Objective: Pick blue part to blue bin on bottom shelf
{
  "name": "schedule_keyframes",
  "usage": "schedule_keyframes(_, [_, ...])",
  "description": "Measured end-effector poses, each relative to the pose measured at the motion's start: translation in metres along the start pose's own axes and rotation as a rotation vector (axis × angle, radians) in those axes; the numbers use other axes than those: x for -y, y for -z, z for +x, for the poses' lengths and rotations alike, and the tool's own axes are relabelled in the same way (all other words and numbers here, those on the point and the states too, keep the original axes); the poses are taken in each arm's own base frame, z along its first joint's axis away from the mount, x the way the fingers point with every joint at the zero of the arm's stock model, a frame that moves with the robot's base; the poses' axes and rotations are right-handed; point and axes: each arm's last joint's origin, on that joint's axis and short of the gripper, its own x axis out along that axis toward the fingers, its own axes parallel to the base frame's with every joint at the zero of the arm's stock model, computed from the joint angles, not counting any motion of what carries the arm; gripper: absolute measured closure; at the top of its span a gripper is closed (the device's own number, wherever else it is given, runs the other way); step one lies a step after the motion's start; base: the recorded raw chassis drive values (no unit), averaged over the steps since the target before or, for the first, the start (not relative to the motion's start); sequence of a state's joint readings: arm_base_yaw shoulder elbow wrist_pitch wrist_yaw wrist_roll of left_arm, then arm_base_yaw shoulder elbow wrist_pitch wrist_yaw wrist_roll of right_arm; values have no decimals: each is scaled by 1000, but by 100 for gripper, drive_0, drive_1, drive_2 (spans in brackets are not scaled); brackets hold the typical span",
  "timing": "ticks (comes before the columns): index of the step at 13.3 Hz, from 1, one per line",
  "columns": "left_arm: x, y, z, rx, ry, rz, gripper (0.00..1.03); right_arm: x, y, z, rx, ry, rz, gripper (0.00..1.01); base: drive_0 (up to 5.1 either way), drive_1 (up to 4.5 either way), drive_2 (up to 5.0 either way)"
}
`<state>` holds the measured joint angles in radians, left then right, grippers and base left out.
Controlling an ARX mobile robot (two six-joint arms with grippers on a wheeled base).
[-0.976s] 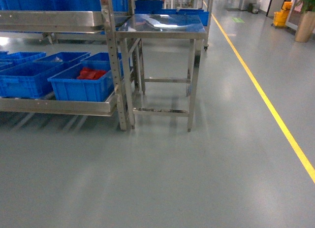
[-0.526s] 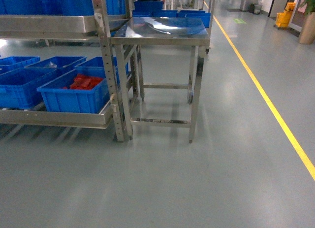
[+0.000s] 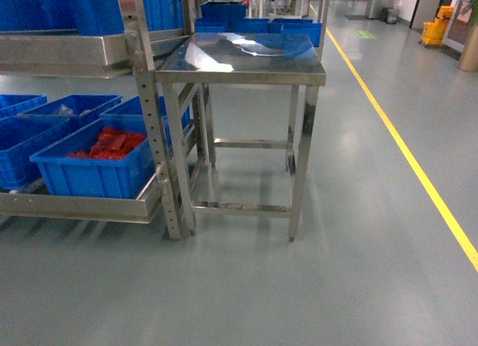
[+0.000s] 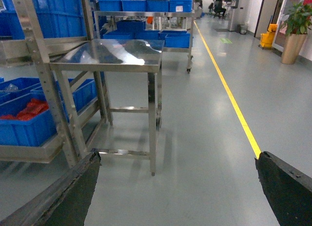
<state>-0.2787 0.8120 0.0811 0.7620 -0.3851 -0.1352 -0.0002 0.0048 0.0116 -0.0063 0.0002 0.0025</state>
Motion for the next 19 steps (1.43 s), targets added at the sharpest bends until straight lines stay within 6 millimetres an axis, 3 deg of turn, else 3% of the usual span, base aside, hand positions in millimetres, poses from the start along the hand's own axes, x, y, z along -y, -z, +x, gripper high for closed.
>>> schedule_keyframes(19, [0,0,0,1,1,-1,60,0,0,0,2,0,0,3,-14,418,-446])
